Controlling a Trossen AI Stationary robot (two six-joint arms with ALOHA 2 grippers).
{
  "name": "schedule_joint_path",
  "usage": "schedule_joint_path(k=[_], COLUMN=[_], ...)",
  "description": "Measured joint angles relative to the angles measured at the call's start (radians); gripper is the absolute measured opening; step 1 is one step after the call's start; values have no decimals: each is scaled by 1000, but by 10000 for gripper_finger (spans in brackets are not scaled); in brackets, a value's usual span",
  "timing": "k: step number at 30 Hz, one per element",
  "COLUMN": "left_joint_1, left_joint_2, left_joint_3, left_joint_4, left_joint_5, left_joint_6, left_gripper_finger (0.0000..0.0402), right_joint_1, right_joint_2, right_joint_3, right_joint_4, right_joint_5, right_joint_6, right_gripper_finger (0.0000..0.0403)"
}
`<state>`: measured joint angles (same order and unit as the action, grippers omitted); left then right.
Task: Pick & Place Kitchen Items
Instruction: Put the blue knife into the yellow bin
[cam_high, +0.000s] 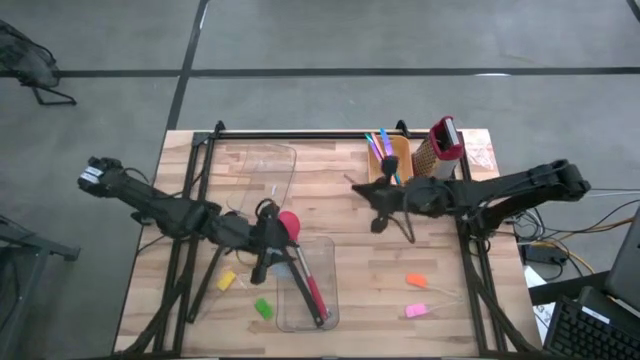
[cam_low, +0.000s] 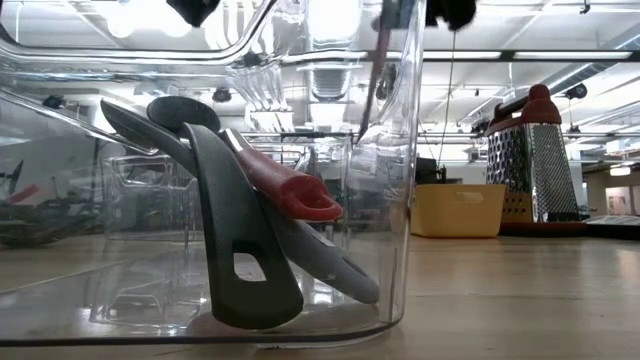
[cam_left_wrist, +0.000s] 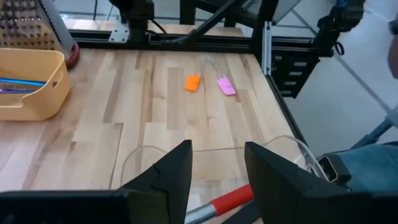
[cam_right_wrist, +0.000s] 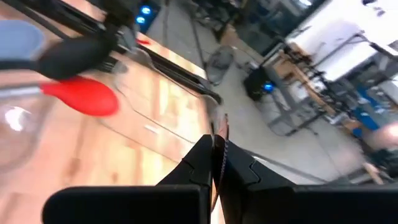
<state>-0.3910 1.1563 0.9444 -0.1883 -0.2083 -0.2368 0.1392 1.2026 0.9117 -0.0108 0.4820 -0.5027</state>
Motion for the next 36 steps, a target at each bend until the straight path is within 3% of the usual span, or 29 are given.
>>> schedule_joint_path(k=[4,10,14,24,36], left_joint_1=[63,104,119,123,123], left_joint_2=[-42,-136,-201,-342,-384], left_joint_3=[-36,-119,-194,-383,-443], left_joint_4=[6,29,73,230,249], left_joint_5=[61,58,55,50,50], left_joint_6=[9,21,18,-30,-80], left_gripper_finger=[154,154,154,154,153], right_joint_1=[-45,-141,-228,-404,-437], right_joint_2=[-87,-163,-171,-104,12], right_joint_3=[-120,-263,-339,-483,-507], right_joint_4=[121,262,375,682,695], right_joint_5=[26,118,123,128,122], right_joint_6=[-69,-123,-121,-83,3], right_gripper_finger=[8,8,8,8,8])
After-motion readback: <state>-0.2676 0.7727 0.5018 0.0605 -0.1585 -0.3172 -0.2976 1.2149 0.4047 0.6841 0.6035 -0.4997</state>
